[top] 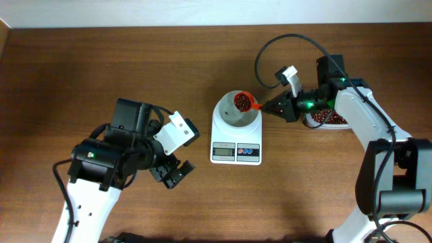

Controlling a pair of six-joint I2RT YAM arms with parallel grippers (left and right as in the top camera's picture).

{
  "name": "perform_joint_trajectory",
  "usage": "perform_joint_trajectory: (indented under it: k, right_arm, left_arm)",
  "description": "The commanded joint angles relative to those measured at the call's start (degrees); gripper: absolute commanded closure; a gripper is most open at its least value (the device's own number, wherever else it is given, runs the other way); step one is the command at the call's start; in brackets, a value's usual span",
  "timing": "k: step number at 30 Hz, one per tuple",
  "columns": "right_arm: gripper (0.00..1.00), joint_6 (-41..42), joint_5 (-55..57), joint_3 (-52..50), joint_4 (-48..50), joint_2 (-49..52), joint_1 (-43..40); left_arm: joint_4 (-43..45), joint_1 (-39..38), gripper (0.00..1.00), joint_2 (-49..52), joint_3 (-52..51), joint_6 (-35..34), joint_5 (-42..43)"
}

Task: Scoop and weigh 50g on scale
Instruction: 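Tilt the scoop with the right gripper to pour beans into the bowl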

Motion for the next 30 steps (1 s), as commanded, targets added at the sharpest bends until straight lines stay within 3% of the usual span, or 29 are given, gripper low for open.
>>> perform_joint_trajectory:
  k: [1,6,9,20,22,25,27,30]
  right_arm:
    - [0.96,-6.19,-2.05,-0.17,0.17,-1.53,0.31]
    - [0.96,-8.46,-7.13,-0.17,-0.39,-1.53,0.31]
    - [0.96,-5.84,-1.86,-0.17,0.63,-1.51,0.31]
    - [0.96,-12.07,-4.70,-0.17,-3.10,-1.51,0.31]
    - [0.96,-3.91,3.13,-0.17,0.26,-1.51,0.28]
    - [0.96,-3.28,2.40,-0.17,-0.52,-1.51,0.31]
    - [0.96,-7.41,-1.38,-0.17,-1.27,-1.51,0.31]
    - [0.96,-1.92,2.69,-0.17,1.27,-1.46,0.31]
  left_arm:
    - [-0.04,0.35,0.01,-0.15,0.85,0.87,0.83]
    - [-0.04,0.35,0.01,-0.15,0.85,0.87,0.85]
    - [-0.04,0.35,0.01,-0.15,0.85,0.87,0.85]
    - [-0.04,0.35,0.01,-0.15,0.85,0.87,0.85]
    - [-0.04,0.35,0.01,-0.15,0.85,0.87,0.85]
    - [-0.04,0.35,0.01,-0.15,0.85,0.87,0.85]
    - [-0.04,0.35,0.01,-0.15,0.85,0.87,0.85]
    - [-0.04,0.35,0.01,-0.15,0.85,0.87,0.85]
